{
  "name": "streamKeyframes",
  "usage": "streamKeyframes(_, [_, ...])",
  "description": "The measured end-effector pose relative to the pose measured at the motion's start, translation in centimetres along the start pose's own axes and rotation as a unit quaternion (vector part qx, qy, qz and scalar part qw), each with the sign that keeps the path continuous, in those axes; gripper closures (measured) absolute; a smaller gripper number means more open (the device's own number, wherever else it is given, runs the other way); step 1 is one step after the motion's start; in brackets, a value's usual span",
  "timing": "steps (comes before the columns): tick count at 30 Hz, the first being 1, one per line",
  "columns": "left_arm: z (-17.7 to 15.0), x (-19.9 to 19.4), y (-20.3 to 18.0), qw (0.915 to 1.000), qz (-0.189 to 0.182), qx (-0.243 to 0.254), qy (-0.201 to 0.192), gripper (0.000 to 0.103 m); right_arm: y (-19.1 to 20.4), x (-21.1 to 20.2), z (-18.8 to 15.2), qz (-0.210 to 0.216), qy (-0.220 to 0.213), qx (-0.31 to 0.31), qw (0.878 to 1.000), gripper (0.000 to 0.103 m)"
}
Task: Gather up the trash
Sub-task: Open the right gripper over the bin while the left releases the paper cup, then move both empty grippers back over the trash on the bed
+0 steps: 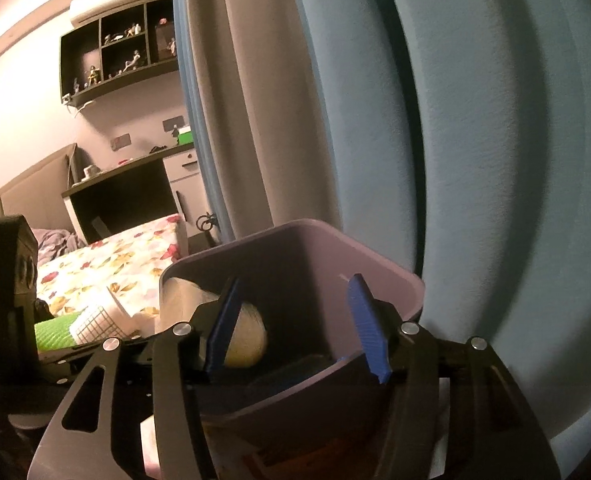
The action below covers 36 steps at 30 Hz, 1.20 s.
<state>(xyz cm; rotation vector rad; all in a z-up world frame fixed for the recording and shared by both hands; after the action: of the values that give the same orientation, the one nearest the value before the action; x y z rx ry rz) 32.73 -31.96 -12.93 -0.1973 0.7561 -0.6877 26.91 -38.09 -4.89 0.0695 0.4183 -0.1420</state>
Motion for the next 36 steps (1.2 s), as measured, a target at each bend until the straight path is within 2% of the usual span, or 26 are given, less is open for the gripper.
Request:
streamKeyframes(2, [0.3,-0.7,0.6,0.9998,0.008,-0.01,-0.018,0.042,0.0,-0.3,0.0,-0.001,-0.003,0.003,1.0,0.045])
streamKeyframes(8, [0.7,-4.0,2.2,0.9973,0.046,-0.022,-0.054,0.021,0.4,-1.9,0.3,0.002,-0.02,0.004,1.0,0.037])
streamKeyframes(13, [0.4,-7.8,4.6,0.9894,0.113,-0.028,-0.086,0.013,1.6,-3.5,0.4,0.013,-0.033,0.002,0.999,0.031])
streamKeyframes(18, [-0.9,-12.5,8.2,0.9773,0.174,-0.054,-0.109,0.012,3.4,-5.3,0.4,0.033,-0.044,0.001,0.998,0.024])
streamKeyframes(21, [-2.0,-15.8,10.7,0.9679,0.207,-0.074,-0.122,0.012,5.3,-6.0,0.1,0.046,-0.044,-0.007,0.998,0.023])
streamKeyframes(24, [-3.3,-19.5,13.5,0.9549,0.247,-0.095,-0.135,0.012,7.7,-6.5,-0.5,0.07,-0.042,-0.014,0.997,0.022])
streamKeyframes(27, [-4.3,-21.9,15.4,0.9477,0.263,-0.11,-0.142,0.012,10.2,-6.9,-1.2,0.092,-0.035,-0.021,0.995,0.022])
streamKeyframes(29, [-5.2,-23.5,17.0,0.9394,0.288,-0.116,-0.145,0.012,12.0,-7.1,-1.7,0.108,-0.03,-0.029,0.993,0.022])
streamKeyframes(32, [-6.1,-25.2,18.5,0.9334,0.302,-0.126,-0.147,0.012,14.6,-7.3,-2.4,0.129,-0.024,-0.043,0.99,0.021])
streamKeyframes(36, [-7.1,-25.9,19.9,0.9337,0.303,-0.132,-0.139,0.012,16.4,-7.6,-2.6,0.143,-0.022,-0.051,0.988,0.021])
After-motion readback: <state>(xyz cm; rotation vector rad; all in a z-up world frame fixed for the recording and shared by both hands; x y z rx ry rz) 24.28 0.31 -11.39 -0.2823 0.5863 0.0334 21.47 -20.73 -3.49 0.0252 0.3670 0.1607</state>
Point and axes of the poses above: each gripper's, at about its wrist camera, not at the fingertips, and x roughly the way its jaws point, y to its left, z to its top, the point moved 9 cm from there along x, roughly the way its jaws point, and after that the axes turned 7 degrees about -x, right-handed, at the moved point
